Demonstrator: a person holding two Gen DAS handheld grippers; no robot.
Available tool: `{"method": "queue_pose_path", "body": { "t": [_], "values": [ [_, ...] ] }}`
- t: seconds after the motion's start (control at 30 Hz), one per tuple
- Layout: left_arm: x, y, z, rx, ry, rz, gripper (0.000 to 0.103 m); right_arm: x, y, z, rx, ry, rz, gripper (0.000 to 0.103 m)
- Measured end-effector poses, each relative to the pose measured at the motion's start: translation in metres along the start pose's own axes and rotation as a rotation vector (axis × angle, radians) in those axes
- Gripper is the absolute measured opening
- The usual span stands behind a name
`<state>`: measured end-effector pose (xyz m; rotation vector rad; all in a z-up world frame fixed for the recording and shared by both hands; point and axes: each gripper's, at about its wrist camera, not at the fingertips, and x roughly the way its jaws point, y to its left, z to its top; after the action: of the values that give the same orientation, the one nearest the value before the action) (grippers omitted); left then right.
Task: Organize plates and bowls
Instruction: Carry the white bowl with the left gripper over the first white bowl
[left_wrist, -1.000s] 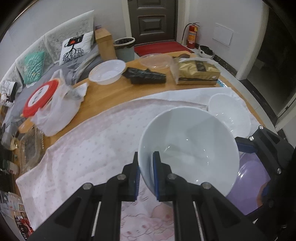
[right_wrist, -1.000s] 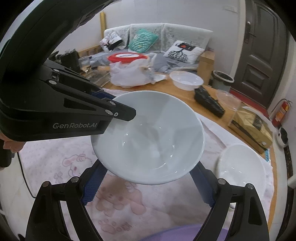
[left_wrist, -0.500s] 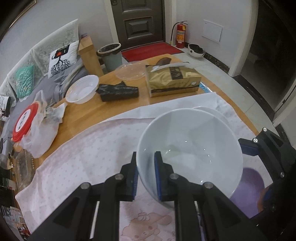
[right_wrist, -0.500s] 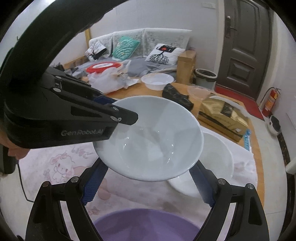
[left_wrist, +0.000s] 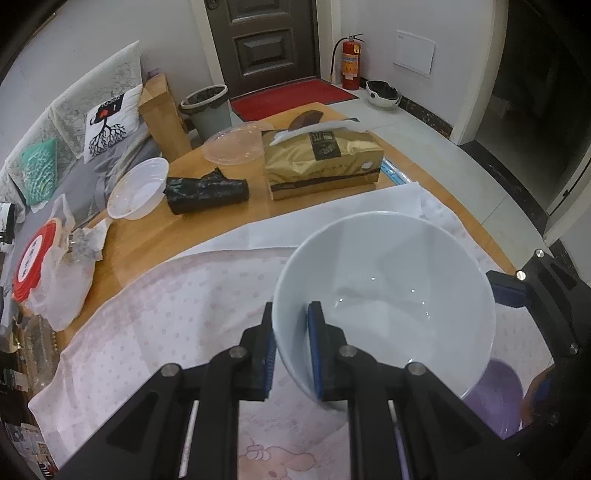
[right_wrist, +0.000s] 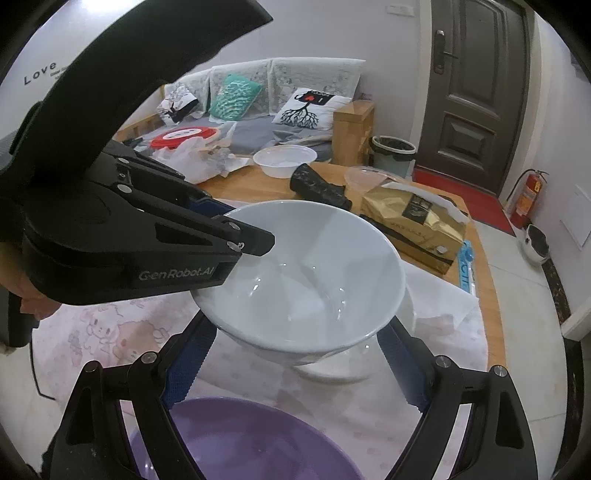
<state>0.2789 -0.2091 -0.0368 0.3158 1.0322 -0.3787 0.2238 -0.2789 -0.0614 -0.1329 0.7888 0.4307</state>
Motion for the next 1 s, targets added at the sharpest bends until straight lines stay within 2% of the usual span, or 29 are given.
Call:
{"method": "queue_pose_path", "body": {
  "t": [0.67, 1.0],
  "values": [
    [0.036, -0.013, 0.004, 0.009, 0.046, -0.021, 0.016, 0.013, -0.018, -0.008, 0.014, 0.027, -0.027, 0.086],
    [0.041, -0.020, 0.002, 0.041, 0.050, 0.003, 0.017, 0.016, -0.021, -0.011, 0.017, 0.043, -0.029, 0.088]
  ]
}}
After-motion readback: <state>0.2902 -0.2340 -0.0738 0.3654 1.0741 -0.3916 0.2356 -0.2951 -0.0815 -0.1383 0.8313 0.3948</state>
